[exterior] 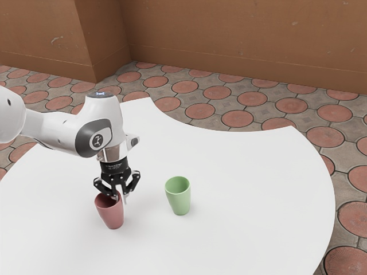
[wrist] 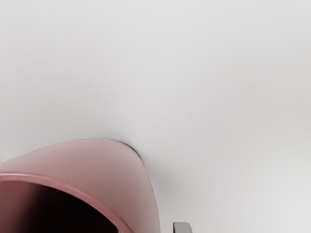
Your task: Place the left cup onto the right cup
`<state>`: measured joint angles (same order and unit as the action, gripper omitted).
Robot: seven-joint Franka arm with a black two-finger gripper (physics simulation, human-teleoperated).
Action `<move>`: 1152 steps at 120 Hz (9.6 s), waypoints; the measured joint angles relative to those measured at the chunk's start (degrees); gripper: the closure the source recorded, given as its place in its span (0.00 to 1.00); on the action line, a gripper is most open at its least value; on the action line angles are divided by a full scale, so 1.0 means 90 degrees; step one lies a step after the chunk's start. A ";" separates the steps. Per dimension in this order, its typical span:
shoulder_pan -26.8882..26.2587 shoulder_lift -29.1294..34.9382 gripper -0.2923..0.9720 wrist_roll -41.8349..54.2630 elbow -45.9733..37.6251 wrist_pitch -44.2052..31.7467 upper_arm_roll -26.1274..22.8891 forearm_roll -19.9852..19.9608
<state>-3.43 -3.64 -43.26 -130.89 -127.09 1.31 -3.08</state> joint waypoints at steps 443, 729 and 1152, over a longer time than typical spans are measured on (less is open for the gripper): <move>-0.0418 -0.0227 0.85 0.0200 0.2823 0.1995 -0.1007 0.0109; -0.0624 -0.1628 0.85 0.0231 0.4215 0.2207 -0.1006 0.0316; -0.0692 -0.1398 0.23 0.0316 0.4165 0.2073 -0.1123 0.0366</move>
<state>-9.66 -16.22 -40.42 -93.41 -108.43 -8.79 0.21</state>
